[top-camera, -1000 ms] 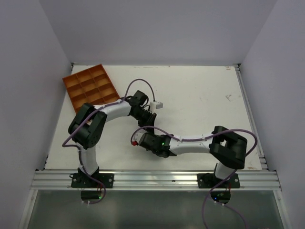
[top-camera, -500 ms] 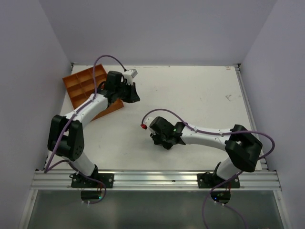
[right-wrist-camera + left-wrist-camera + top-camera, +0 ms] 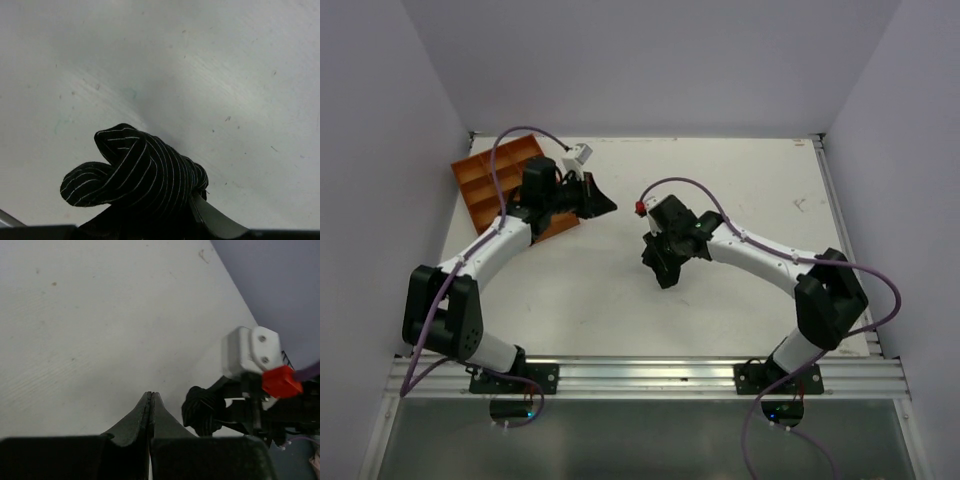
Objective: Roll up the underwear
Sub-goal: Place the rolled underwear into the container
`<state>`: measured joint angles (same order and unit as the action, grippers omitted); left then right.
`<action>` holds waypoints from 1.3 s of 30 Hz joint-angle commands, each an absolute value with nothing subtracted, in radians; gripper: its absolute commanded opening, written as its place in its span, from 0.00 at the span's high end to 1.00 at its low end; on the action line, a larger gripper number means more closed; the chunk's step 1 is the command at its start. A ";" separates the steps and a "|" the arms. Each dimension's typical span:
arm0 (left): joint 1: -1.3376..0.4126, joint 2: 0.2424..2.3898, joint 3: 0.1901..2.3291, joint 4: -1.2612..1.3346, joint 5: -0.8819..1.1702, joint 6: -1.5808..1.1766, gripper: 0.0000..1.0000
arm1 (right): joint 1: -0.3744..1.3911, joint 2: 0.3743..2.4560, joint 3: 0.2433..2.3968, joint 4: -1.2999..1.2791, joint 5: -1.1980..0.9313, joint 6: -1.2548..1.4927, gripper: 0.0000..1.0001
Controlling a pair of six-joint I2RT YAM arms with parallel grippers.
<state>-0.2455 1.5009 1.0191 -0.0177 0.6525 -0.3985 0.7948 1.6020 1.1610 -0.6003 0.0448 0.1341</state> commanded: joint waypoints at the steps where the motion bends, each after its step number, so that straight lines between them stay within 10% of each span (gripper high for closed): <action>1: -0.362 1.447 0.961 0.139 0.721 -0.456 1.00 | 0.762 1.666 1.294 -0.731 0.012 0.264 1.00; 7: -0.503 1.422 0.770 0.391 0.729 -0.646 0.99 | 0.749 1.735 1.454 -0.827 -0.024 0.333 1.00; 8: -0.506 1.416 0.741 0.403 0.709 -0.652 0.87 | 0.746 1.747 1.480 -0.834 -0.035 0.336 1.00; 39: -0.459 1.256 1.014 -0.146 0.748 -0.396 0.50 | 0.729 1.506 1.467 -0.931 -0.403 0.287 1.00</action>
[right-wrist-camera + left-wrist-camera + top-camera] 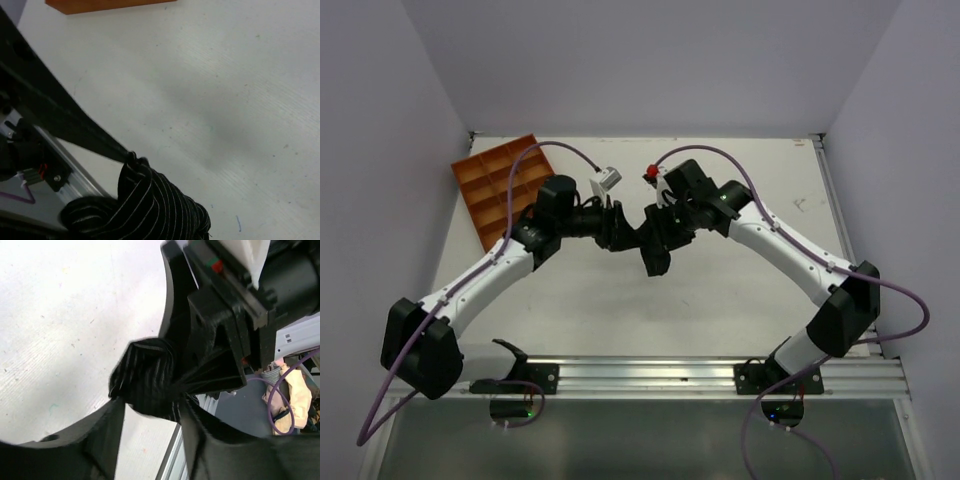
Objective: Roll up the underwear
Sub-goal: Place the rolled underwear into the container
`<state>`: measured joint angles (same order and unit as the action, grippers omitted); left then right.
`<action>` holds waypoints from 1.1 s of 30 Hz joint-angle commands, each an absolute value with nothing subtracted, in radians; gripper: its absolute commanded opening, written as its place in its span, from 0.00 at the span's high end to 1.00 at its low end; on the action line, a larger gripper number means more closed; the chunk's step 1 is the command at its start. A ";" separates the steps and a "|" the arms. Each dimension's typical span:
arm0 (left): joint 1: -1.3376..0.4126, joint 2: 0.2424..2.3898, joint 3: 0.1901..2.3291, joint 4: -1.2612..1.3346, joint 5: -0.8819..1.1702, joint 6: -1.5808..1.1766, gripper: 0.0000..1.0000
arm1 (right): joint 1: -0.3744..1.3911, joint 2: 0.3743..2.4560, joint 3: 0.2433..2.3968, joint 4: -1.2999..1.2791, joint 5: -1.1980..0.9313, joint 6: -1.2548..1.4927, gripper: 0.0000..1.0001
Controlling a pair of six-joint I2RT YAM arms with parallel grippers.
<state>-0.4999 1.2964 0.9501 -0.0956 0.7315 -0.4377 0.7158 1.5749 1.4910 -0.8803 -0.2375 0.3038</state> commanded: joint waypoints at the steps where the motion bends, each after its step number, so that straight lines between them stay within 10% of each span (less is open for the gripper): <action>1: -0.440 1.250 1.023 -0.155 0.793 -0.406 0.45 | 0.729 1.496 1.459 -0.928 -0.422 0.290 1.00; 3: -0.427 1.255 1.043 -0.160 0.840 -0.448 0.38 | 0.729 1.464 1.440 -0.913 -0.451 0.307 1.00; 5: -0.414 1.279 1.055 -0.173 0.896 -0.477 0.00 | 0.729 1.444 1.431 -0.908 -0.465 0.316 1.00; 21: -0.405 1.215 1.169 -0.197 0.637 -0.592 0.00 | 0.729 1.405 1.451 -0.919 -0.463 0.347 1.00; 26: -0.316 1.287 1.060 0.217 1.156 -0.765 0.00 | 0.729 1.404 1.463 -0.922 -0.456 0.348 1.00; 30: -0.373 1.261 1.208 -0.130 1.043 -0.478 0.00 | 0.729 1.417 1.476 -0.920 -0.454 0.368 1.00; 33: -0.422 1.250 1.232 -0.300 0.939 -0.304 0.18 | 0.729 1.433 1.489 -0.916 -0.477 0.387 1.00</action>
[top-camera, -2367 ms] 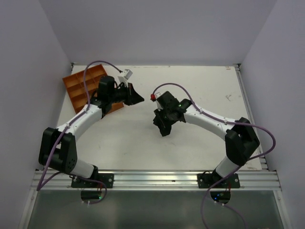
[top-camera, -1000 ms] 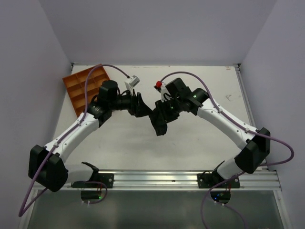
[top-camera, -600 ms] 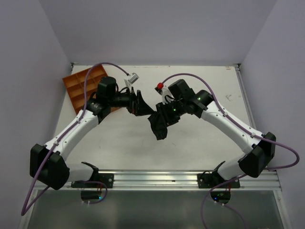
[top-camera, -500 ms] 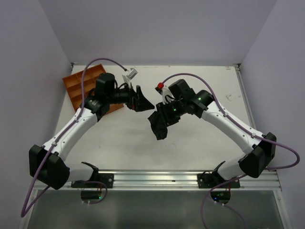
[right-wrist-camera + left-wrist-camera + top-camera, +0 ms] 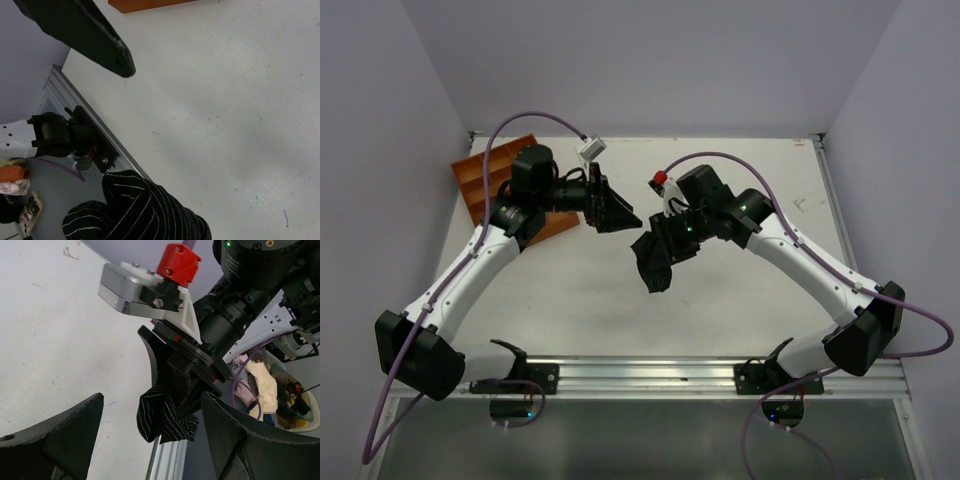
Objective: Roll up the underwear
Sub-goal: Place the rolled underwear into the container
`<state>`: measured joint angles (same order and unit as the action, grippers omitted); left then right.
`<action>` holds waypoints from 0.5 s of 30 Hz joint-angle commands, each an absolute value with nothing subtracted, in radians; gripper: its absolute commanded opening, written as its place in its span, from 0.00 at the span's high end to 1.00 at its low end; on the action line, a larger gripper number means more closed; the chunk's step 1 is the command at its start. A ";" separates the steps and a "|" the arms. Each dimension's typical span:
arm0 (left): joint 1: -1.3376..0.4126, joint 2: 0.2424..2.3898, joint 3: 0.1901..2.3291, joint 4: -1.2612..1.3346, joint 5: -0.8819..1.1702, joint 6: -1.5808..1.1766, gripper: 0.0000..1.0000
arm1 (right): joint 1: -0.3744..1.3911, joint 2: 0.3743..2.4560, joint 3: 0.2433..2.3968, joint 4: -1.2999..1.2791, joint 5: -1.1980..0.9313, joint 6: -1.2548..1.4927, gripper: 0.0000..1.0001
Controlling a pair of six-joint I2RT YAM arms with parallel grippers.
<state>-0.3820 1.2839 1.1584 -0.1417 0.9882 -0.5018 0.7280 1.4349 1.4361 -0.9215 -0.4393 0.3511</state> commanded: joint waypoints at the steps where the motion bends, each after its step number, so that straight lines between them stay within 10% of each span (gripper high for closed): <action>1: -0.431 1.249 1.220 -0.334 0.899 -0.278 0.18 | 0.729 1.436 1.499 -0.916 -0.489 0.391 1.00; 15: -0.449 1.189 0.968 -0.126 0.856 -0.436 0.06 | 0.729 1.440 1.532 -0.899 -0.531 0.416 1.00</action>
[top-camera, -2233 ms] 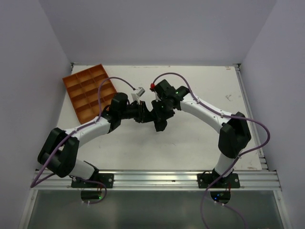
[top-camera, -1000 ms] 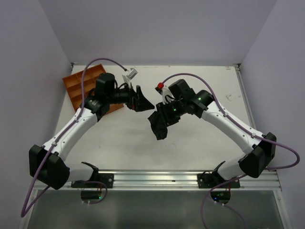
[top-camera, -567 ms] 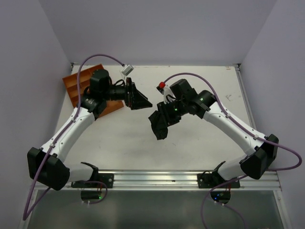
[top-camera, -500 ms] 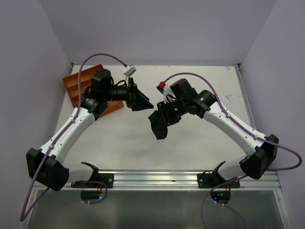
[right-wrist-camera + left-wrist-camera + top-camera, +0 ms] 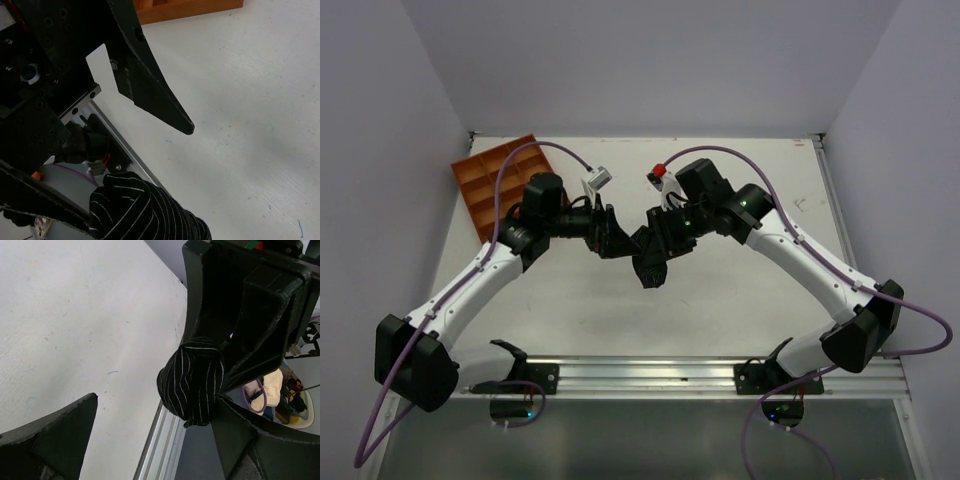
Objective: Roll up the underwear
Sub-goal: Place the rolled underwear into the container
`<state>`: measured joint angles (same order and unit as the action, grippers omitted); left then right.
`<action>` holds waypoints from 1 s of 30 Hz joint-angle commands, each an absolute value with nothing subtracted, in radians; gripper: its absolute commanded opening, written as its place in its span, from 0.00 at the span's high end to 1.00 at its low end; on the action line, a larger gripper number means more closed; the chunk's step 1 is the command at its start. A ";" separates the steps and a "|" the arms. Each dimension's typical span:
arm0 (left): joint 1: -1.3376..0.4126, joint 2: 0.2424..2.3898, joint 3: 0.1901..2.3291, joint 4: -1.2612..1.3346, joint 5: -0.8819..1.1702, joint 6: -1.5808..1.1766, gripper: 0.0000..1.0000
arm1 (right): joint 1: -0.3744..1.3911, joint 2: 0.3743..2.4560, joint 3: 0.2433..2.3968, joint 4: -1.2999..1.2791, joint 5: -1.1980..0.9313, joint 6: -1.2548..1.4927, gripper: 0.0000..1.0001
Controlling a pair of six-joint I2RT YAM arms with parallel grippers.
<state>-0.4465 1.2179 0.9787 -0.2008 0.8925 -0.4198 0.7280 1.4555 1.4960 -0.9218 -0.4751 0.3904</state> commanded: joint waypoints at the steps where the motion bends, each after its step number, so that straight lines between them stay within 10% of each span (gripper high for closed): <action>1: -0.451 1.189 0.962 -0.112 0.857 -0.445 0.06 | 0.732 1.439 1.532 -0.897 -0.532 0.417 1.00; 22: -0.451 1.178 0.901 0.097 0.902 -0.598 0.02 | 0.730 1.407 1.489 -0.884 -0.506 0.454 1.00; 30: -0.451 1.170 0.862 0.141 0.924 -0.591 0.29 | 0.730 1.402 1.494 -0.868 -0.551 0.449 1.00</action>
